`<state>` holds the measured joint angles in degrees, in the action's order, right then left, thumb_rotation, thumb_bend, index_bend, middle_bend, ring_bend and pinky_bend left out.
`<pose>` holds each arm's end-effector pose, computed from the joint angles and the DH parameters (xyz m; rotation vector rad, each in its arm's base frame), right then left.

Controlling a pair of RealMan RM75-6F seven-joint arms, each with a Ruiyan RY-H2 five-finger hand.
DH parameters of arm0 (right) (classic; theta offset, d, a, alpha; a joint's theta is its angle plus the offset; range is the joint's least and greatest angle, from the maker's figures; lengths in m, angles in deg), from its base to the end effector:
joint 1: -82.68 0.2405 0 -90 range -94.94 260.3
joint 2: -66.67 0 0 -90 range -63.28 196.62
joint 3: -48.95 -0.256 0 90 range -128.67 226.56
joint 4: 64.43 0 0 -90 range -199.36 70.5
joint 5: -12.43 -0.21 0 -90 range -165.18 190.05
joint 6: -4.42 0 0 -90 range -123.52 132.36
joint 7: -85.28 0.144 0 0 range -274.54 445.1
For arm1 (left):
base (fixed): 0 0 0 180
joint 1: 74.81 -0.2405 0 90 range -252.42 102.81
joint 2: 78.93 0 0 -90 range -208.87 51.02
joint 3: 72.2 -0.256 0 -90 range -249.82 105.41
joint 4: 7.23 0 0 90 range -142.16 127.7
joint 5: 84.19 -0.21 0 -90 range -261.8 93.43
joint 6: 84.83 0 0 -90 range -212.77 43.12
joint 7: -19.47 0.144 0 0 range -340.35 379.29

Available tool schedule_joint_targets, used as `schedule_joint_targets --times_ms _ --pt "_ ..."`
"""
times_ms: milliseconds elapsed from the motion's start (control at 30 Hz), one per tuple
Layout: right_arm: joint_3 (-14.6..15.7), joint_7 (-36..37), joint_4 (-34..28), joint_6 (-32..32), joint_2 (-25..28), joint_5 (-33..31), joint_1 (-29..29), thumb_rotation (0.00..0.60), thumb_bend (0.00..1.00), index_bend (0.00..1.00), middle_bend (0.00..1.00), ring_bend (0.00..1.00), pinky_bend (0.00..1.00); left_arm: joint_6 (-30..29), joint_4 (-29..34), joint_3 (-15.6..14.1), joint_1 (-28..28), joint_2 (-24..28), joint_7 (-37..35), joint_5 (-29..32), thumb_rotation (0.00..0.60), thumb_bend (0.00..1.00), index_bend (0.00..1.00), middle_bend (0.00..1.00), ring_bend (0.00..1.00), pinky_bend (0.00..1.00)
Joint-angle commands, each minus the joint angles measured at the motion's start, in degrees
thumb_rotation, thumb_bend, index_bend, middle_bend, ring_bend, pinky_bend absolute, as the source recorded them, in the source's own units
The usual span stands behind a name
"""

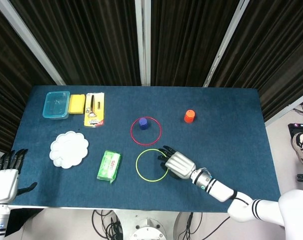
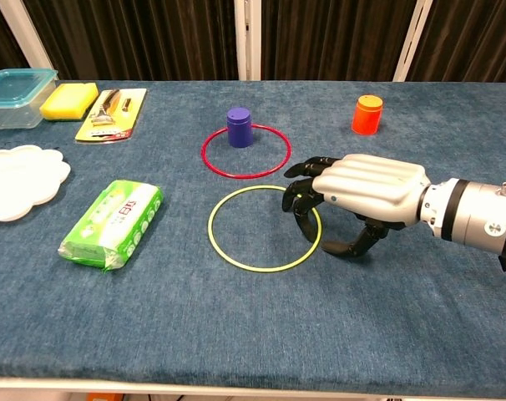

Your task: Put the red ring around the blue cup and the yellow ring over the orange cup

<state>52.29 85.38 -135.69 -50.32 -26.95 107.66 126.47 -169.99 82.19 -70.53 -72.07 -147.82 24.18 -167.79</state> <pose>-0.1623 -0.2948 -0.0678 2.3510 -0.6948 0.9642 -0.3267 0.1648 0.1362 -1.3577 -0.9211 -0.8062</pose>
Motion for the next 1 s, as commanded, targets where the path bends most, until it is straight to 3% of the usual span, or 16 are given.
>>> schedule_joint_targets --times_ms 33,300,600,833,1000 --pt "0.03 0.09 0.43 0.02 -0.46 -0.03 -0.07 0.600 0.31 0.54 0.22 0.00 0.00 0.07 -0.23 -0.01 0.00 -0.09 -0.22 0.04 0.600 0.10 0.06 0.05 0.00 0.00" --pt "-0.05 0.16 0.98 -0.73 -1.22 -0.08 -0.52 0.600 0.33 0.65 0.27 0.00 0.00 0.05 -1.10 -0.10 -0.11 -0.37 -1.14 -0.08 0.600 0.10 0.06 0.05 0.00 0.00" --pt "-1.52 -0.13 -2.39 -1.80 1.25 -1.67 -1.16 0.600 0.35 0.69 0.29 0.00 0.00 -0.01 -1.80 -0.10 -0.13 -0.53 -1.95 -0.29 0.600 0.10 0.06 0.05 0.00 0.00" --pt "-5.66 0.42 -6.59 -2.61 7.36 -6.77 -1.99 0.600 0.35 0.70 0.29 0.00 0.00 0.12 -1.68 -0.03 0.23 -0.35 -1.80 -0.80 0.600 0.10 0.06 0.05 0.00 0.00" --pt "-9.34 1.38 -7.38 1.72 12.34 -13.64 -1.14 0.600 0.35 0.70 0.29 0.00 0.00 0.39 -1.41 -0.07 0.48 -0.34 -1.53 -0.98 0.600 0.10 0.06 0.05 0.00 0.00"
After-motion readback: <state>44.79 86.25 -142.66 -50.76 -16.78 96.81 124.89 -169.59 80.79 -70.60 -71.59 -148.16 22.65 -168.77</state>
